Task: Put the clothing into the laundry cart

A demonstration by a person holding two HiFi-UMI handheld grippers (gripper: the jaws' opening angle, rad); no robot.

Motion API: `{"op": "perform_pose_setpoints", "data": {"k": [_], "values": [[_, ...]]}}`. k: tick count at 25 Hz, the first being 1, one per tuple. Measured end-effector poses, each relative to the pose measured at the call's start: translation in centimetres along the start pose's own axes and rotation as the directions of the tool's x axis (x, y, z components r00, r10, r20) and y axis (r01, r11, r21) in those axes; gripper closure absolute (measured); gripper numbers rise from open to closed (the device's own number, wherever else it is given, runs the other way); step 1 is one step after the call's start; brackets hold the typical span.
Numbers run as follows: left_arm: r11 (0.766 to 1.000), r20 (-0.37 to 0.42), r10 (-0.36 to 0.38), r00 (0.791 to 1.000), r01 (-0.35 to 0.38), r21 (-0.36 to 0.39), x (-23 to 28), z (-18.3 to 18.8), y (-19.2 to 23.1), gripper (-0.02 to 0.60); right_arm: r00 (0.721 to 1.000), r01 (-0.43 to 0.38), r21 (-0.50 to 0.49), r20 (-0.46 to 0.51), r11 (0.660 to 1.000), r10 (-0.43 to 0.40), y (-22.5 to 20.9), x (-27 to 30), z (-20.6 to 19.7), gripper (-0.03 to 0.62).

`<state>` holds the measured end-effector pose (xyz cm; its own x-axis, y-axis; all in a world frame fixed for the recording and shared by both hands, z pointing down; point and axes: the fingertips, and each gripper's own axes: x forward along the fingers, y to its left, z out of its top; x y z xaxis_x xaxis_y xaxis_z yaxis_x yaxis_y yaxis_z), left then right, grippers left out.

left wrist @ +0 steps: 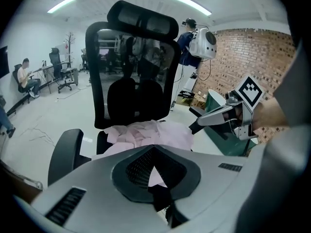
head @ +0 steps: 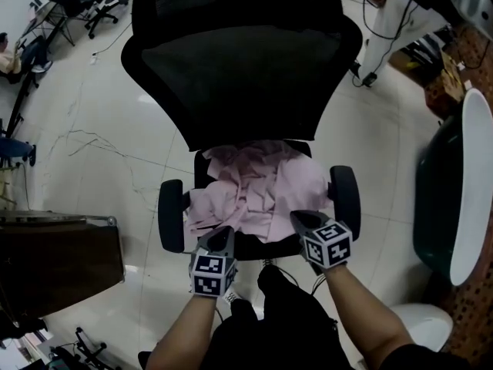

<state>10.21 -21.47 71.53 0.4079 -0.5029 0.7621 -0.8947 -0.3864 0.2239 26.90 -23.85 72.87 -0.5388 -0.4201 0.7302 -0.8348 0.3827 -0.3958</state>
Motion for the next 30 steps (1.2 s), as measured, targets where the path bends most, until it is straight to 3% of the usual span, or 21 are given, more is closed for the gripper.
{"op": "perform_pose_setpoints", "data": {"k": [6, 7, 9, 13, 20, 30], "values": [[0.999, -0.018, 0.011, 1.000, -0.012, -0.037, 3.6, 0.0, 1.0, 0.583, 0.999, 0.041, -0.006, -0.014, 0.999, -0.041, -2.9, 4.1, -0.2, 0.542], [0.999, -0.023, 0.012, 1.000, -0.013, -0.040, 4.1, -0.1, 1.2, 0.583, 0.998, 0.052, -0.010, -0.018, 0.999, -0.052, -3.3, 4.8, -0.2, 0.507], [0.999, -0.036, 0.014, 0.999, -0.016, -0.047, 5.0, -0.5, 1.5, 0.583, 0.996, 0.079, -0.019, -0.031, 0.997, -0.080, -4.4, 6.4, -0.5, 0.429], [0.997, -0.054, 0.018, 0.998, -0.022, -0.073, 6.7, -1.2, 2.2, 0.583, 0.981, 0.164, -0.060, -0.098, 0.985, -0.170, -7.4, 9.8, -1.9, 0.101], [0.996, -0.098, 0.022, 0.995, -0.030, -0.087, 9.7, -3.0, 3.8, 0.583, 0.952, 0.252, -0.063, -0.165, 0.966, -0.259, -11.8, 13.3, -3.1, 0.094], [0.995, -0.156, 0.030, 0.987, -0.044, -0.088, 13.5, -4.5, 5.4, 0.583, 0.940, 0.299, -0.024, -0.166, 0.954, -0.298, -15.3, 17.1, -4.1, 0.083]]}}
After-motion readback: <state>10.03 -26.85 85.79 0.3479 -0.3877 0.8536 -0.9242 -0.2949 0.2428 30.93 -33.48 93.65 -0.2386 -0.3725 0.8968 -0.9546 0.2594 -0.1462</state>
